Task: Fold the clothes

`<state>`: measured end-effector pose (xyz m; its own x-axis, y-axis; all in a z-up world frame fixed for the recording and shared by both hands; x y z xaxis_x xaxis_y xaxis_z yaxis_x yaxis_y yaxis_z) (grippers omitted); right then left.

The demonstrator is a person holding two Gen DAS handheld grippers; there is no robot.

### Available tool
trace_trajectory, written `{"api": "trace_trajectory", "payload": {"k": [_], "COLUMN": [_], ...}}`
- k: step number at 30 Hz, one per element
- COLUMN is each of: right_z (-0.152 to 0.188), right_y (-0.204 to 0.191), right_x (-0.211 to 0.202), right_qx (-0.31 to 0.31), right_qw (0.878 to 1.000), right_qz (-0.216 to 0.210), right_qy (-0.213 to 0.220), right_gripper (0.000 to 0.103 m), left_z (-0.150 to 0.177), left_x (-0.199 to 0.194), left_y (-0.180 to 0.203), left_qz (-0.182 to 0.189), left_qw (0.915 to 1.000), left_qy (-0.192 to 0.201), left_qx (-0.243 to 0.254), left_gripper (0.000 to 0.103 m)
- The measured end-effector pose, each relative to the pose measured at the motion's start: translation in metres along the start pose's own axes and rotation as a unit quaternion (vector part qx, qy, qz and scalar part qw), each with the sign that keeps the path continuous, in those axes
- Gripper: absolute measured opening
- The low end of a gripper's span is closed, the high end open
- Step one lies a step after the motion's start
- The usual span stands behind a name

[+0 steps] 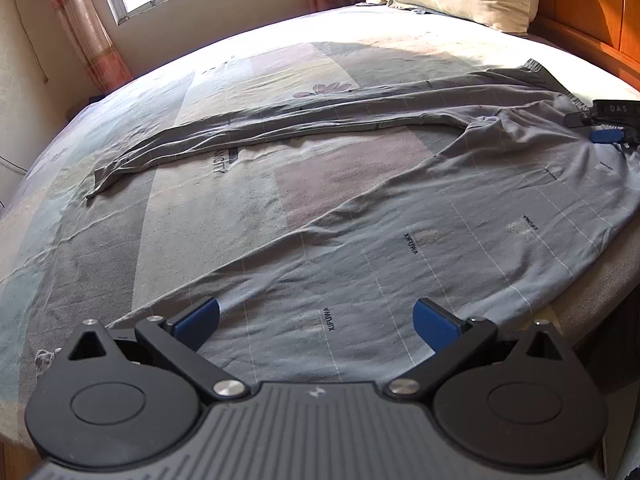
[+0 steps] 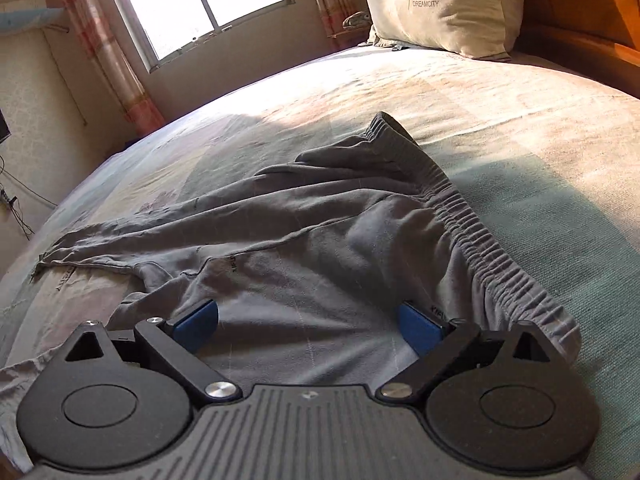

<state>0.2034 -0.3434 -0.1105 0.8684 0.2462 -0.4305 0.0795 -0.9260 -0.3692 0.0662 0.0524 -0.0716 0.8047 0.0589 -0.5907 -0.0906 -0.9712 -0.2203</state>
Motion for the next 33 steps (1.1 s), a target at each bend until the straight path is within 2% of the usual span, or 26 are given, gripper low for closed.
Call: {"api": "trace_trajectory", "payload": {"k": [2, 4, 5, 8, 10, 14, 18, 23, 31, 32, 33], "right_z": [-0.003, -0.005, -0.006, -0.008, -0.005, 0.004, -0.003, -0.009, -0.015, -0.013, -0.012], "right_y": [0.011, 0.019, 0.024, 0.047, 0.067, 0.092, 0.096, 0.097, 0.098, 0.098, 0.098], "right_x": [-0.017, -0.041, -0.052, -0.088, -0.098, -0.088, -0.068, -0.050, -0.028, -0.030, -0.033], "right_qx": [0.005, 0.012, 0.018, 0.070, 0.125, 0.217, 0.262, 0.286, 0.317, 0.314, 0.310], "right_qw": [0.999, 1.000, 1.000, 0.996, 0.991, 0.976, 0.964, 0.957, 0.947, 0.949, 0.950], "right_qz": [0.032, 0.024, 0.019, 0.034, 0.035, -0.002, -0.021, -0.033, -0.049, -0.041, -0.034], "right_qy": [-0.002, 0.004, 0.011, 0.037, 0.034, 0.019, 0.034, 0.020, -0.002, 0.000, 0.002], "right_gripper": [0.095, 0.103, 0.103, 0.103, 0.103, 0.103, 0.103, 0.103, 0.103, 0.101, 0.092], "left_z": [-0.002, -0.006, -0.008, -0.014, -0.018, -0.026, -0.038, -0.048, -0.047, -0.048, -0.048], "left_x": [0.006, 0.009, 0.010, 0.013, 0.016, 0.016, 0.015, 0.015, 0.011, 0.007, 0.004], "left_y": [0.005, 0.011, 0.016, 0.030, 0.042, 0.065, 0.077, 0.087, 0.103, 0.103, 0.102], "left_qz": [0.002, 0.007, 0.011, 0.038, 0.054, 0.062, 0.070, 0.070, 0.080, 0.082, 0.085], "left_qw": [1.0000, 0.9999, 0.9999, 0.9992, 0.9985, 0.9976, 0.9969, 0.9968, 0.9949, 0.9946, 0.9943], "left_qy": [-0.004, -0.002, 0.002, 0.010, 0.008, 0.015, 0.021, 0.025, 0.020, 0.025, 0.029], "left_qx": [0.006, 0.010, 0.008, -0.006, -0.004, 0.027, 0.028, 0.031, 0.058, 0.058, 0.059], "left_gripper": [0.102, 0.102, 0.102, 0.102, 0.102, 0.102, 0.102, 0.102, 0.102, 0.102, 0.102]}}
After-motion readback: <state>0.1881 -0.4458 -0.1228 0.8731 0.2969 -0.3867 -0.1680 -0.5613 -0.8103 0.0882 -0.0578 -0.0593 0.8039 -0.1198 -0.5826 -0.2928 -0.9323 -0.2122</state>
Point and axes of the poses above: each gripper's, at about its wrist camera, not at the fingertips, and x roughly the way its jaws point, y to its right, z to its underside, the point moved 3 cm from there along x, roughly the way its jaws point, and after that the axes turned 13 degrees about y, right-handed, at the moved point
